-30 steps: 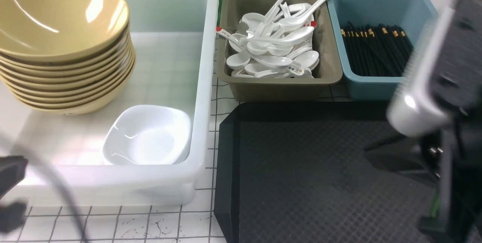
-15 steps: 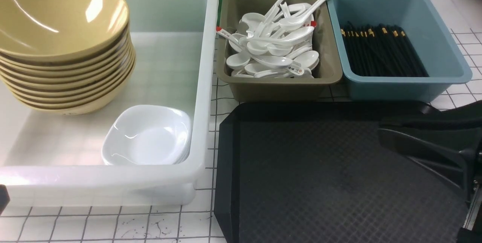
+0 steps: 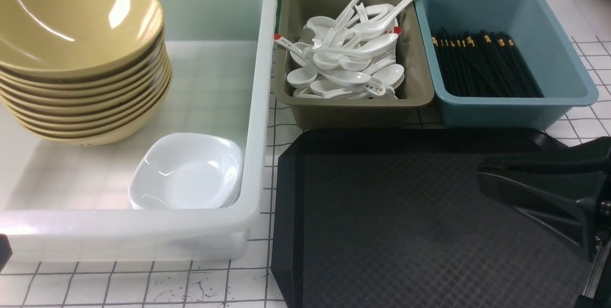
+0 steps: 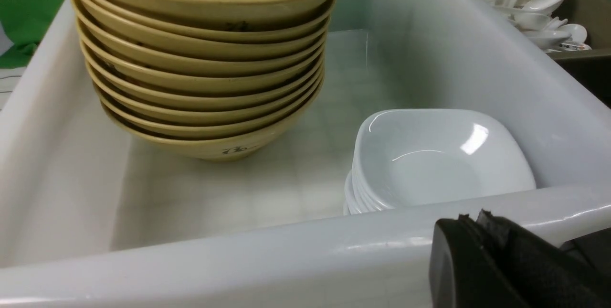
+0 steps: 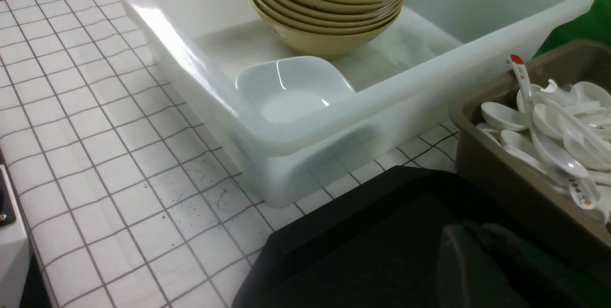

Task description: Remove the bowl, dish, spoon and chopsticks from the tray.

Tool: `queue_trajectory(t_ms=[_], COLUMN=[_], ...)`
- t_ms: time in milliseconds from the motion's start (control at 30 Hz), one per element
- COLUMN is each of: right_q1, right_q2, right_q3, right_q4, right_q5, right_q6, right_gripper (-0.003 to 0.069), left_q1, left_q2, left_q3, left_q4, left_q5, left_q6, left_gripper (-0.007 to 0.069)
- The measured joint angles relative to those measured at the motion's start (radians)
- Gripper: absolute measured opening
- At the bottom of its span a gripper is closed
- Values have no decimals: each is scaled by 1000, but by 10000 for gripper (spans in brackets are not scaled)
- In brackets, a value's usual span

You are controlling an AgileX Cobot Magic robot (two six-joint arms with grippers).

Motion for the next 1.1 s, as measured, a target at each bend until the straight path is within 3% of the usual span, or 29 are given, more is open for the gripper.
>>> queue_trajectory(t_ms=[200, 300, 500, 567, 667, 733, 933, 1100], right_q1=[-10, -60, -294, -443, -544, -683, -876, -924], right_q2=[-45, -121, -290, -407, -493, -611, -745, -764], right_q3=[60, 153, 380, 503, 580, 680, 782, 782], right_q4=[-67, -88, -97, -98, -98, -98, -99, -99], right_q5=[-46, -74, -247, -369, -431, -469, -433, -314], right_q6=[0, 7, 85, 91, 92, 93, 123, 166], right_gripper=[62, 53, 35, 35, 35, 35, 35, 35], left_q1=[0, 0, 0, 0, 0, 0, 0, 0], left_q2=[0, 0, 0, 0, 0, 0, 0, 0], left_q3=[0, 0, 0, 0, 0, 0, 0, 0], left_q4=[0, 0, 0, 0, 0, 0, 0, 0], left_q5=[0, 0, 0, 0, 0, 0, 0, 0], left_q6=[0, 0, -2, -2, -2, -2, -2, -2], left_gripper=[-13, -13, -13, -13, -13, -13, -13, -13])
